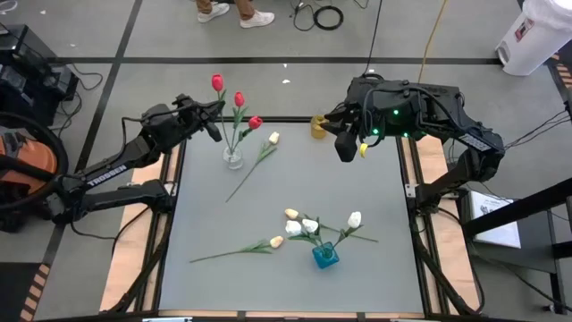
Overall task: Sort flowers into vase by color
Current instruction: Put the red tulip into the transparent vase, then put the center light yellow tulip into the yellow vase
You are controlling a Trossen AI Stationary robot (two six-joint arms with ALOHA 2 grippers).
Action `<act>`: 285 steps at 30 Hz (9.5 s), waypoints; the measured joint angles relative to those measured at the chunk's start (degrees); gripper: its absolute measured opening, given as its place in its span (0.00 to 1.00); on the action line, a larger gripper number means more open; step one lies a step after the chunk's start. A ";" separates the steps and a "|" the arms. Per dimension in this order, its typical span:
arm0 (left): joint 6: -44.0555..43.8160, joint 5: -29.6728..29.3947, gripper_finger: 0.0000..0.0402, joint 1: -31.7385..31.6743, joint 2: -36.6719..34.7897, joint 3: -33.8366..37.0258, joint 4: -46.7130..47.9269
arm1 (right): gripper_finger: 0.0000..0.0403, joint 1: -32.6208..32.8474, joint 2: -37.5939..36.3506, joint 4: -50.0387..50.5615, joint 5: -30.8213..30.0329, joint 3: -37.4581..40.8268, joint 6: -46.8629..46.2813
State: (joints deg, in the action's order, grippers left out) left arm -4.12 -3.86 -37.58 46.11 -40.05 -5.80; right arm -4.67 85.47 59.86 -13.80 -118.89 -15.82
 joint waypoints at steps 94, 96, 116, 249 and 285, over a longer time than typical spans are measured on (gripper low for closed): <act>-16.62 20.73 0.34 -1.64 -11.98 -7.76 29.59 | 0.29 -1.74 -8.10 21.74 -0.20 0.02 9.18; -16.62 20.32 0.34 -0.84 -12.63 -7.76 29.96 | 0.29 -2.38 -10.72 22.31 -0.24 0.02 8.67; -21.09 17.10 0.34 2.62 -16.19 -7.74 45.20 | 0.29 -3.65 -37.43 20.67 -8.97 23.87 -2.04; -22.51 17.08 0.34 2.64 -16.13 -7.67 45.85 | 0.34 4.94 0.68 -52.17 28.54 77.44 -47.98; -22.64 17.08 0.34 2.64 -16.13 -7.67 45.84 | 0.44 5.64 10.71 -58.92 32.27 77.27 -35.38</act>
State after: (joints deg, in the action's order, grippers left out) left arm -26.76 13.21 -34.94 29.98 -47.72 40.04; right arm 0.97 96.18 0.94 18.47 -41.62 -51.20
